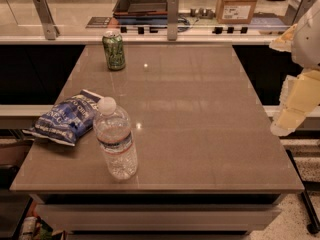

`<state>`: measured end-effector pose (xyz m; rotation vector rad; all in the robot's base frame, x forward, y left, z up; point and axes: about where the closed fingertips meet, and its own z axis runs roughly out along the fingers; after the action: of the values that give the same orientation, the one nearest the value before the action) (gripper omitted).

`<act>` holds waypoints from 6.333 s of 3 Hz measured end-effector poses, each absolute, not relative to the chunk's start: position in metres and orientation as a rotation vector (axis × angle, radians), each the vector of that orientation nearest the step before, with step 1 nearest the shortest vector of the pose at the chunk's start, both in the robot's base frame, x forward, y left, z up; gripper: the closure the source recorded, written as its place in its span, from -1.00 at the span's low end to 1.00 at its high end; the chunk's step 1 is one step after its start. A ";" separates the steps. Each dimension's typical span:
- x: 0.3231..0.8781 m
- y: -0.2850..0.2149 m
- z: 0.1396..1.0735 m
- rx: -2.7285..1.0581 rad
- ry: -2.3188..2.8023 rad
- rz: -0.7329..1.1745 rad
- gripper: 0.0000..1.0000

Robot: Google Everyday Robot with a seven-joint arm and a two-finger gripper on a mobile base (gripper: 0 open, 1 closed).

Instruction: Pick green can

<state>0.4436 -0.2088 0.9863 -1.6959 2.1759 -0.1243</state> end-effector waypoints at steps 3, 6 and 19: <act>0.493 -0.141 0.947 -1.372 1.993 0.165 -1.00; 0.548 -0.067 0.925 -1.035 1.784 0.280 -1.00; 0.790 0.135 0.893 -0.907 1.522 0.728 -1.00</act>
Offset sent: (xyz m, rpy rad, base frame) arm 0.0706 0.0699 -0.0378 0.4406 -0.1636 -0.0493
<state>0.7902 0.1353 0.8935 -0.9074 1.5223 0.7284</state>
